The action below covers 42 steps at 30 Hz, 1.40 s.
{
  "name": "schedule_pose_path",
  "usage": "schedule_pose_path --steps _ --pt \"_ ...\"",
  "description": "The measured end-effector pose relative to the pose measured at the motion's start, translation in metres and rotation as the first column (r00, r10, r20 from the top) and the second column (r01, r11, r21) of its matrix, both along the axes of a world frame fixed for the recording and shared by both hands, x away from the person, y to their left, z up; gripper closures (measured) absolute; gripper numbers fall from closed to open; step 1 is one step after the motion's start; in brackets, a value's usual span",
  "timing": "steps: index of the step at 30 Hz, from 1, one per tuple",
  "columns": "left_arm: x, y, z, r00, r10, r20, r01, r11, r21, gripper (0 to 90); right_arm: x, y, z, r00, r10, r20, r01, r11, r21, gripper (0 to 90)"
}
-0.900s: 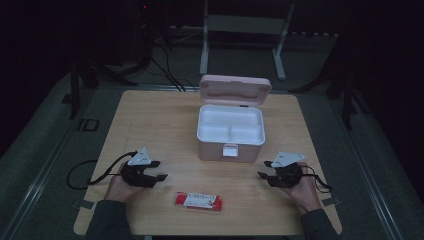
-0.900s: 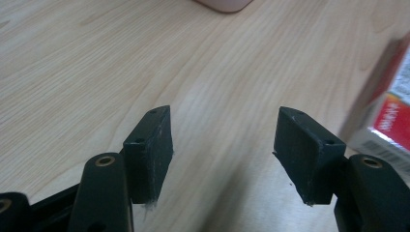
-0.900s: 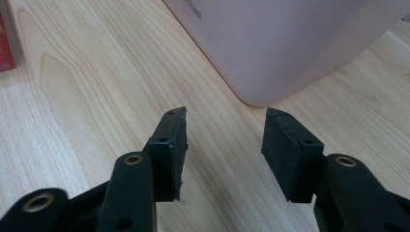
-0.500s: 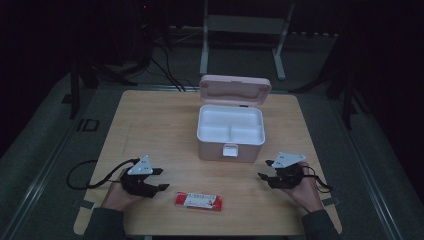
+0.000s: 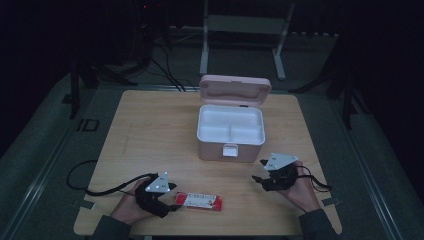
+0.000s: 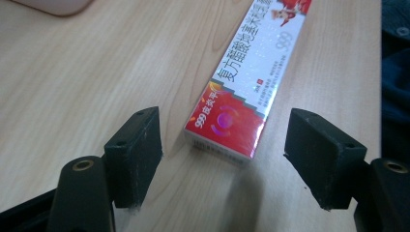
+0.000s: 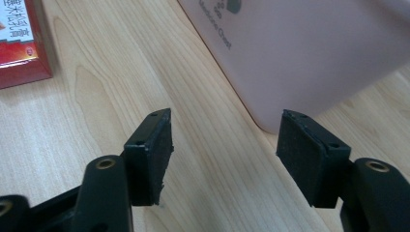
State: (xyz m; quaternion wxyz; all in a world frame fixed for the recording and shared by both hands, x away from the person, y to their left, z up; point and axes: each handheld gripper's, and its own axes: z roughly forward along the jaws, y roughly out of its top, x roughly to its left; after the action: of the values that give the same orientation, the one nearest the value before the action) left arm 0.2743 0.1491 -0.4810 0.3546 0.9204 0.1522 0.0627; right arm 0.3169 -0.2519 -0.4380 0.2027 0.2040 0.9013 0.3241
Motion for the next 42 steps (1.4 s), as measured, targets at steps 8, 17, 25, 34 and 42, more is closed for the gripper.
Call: schedule_pose_path --steps 8,17,25,34,42 --pt "0.01 -0.023 -0.008 0.9994 -0.033 -0.006 0.034 0.9985 0.044 36.0 -0.004 0.005 0.002 0.999 0.038 -0.024 -0.039 0.9993 -0.004 36.3" --pt "0.023 -0.044 -0.008 0.999 -0.044 -0.009 0.044 0.9987 0.023 47.2 -0.005 0.021 0.003 0.9939 0.104 -0.037 -0.105 0.9942 -0.025 35.8" --pt "0.044 -0.076 -0.006 0.9981 -0.062 0.0 0.062 0.998 0.013 45.7 -0.003 0.053 -0.003 0.9717 0.228 -0.062 -0.229 0.9731 -0.019 30.7" --pt "0.046 -0.06 0.011 0.9985 -0.014 0.053 0.016 0.9995 -0.028 35.5 0.006 0.087 -0.021 0.9384 0.324 -0.119 -0.331 0.9424 -0.044 30.0" --pt "0.048 -0.044 0.019 0.9973 0.023 0.07 -0.02 0.9992 -0.036 34.9 0.013 0.115 -0.034 0.9084 0.383 -0.168 -0.396 0.9165 -0.054 30.8"
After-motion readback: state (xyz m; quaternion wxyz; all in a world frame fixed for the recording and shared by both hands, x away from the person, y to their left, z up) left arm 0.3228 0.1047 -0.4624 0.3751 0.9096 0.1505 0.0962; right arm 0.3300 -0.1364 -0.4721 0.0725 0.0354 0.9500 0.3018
